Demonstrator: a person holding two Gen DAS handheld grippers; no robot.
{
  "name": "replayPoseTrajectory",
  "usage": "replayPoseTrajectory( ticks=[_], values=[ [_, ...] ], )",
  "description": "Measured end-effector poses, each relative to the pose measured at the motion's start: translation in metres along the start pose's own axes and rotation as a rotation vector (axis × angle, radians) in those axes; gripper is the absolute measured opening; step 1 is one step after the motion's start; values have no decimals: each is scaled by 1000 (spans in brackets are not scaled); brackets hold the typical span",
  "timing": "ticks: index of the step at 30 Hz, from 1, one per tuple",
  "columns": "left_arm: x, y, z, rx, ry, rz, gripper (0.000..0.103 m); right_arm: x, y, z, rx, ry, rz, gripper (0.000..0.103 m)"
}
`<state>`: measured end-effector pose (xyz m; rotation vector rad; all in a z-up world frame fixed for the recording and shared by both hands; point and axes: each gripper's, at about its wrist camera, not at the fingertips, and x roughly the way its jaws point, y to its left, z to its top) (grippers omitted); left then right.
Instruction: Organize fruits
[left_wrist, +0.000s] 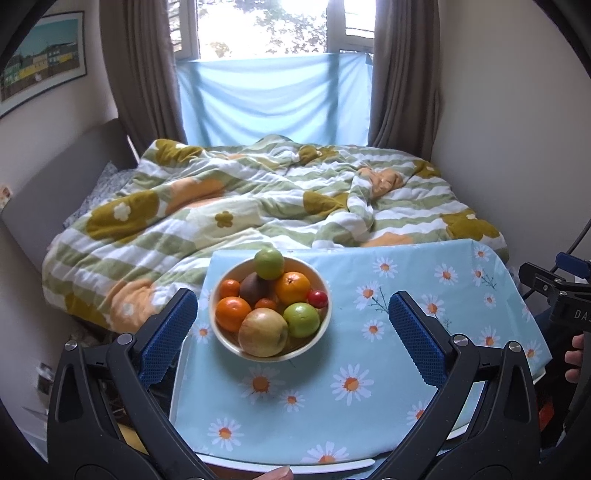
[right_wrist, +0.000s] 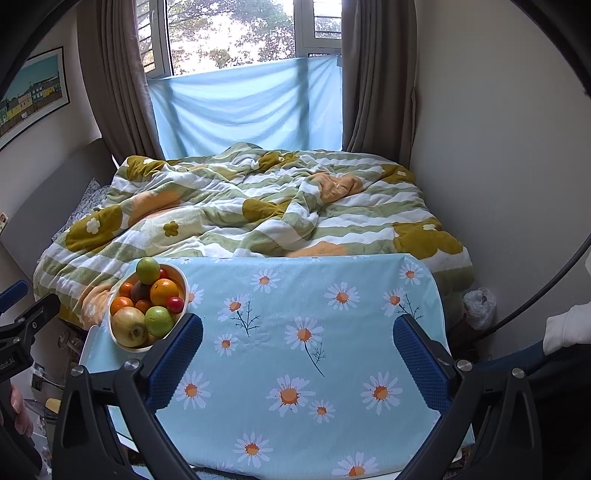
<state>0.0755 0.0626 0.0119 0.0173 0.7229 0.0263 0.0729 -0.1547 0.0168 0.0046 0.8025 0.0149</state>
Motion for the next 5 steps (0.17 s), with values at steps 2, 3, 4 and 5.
replayPoseTrajectory(
  ticks=[2,3,4,5],
  values=[
    [0,0,0,-1,-4,2,103,0,0,0,1,1,0,103],
    [0,0,-1,-4,-5,1,103,0,0,0,1,1,0,103],
    [0,1,-1,-7,-5,3,103,0,0,0,1,0,0,103],
    [1,1,-1,-7,-4,6,103,0,0,0,0,1,0,103]
  ],
)
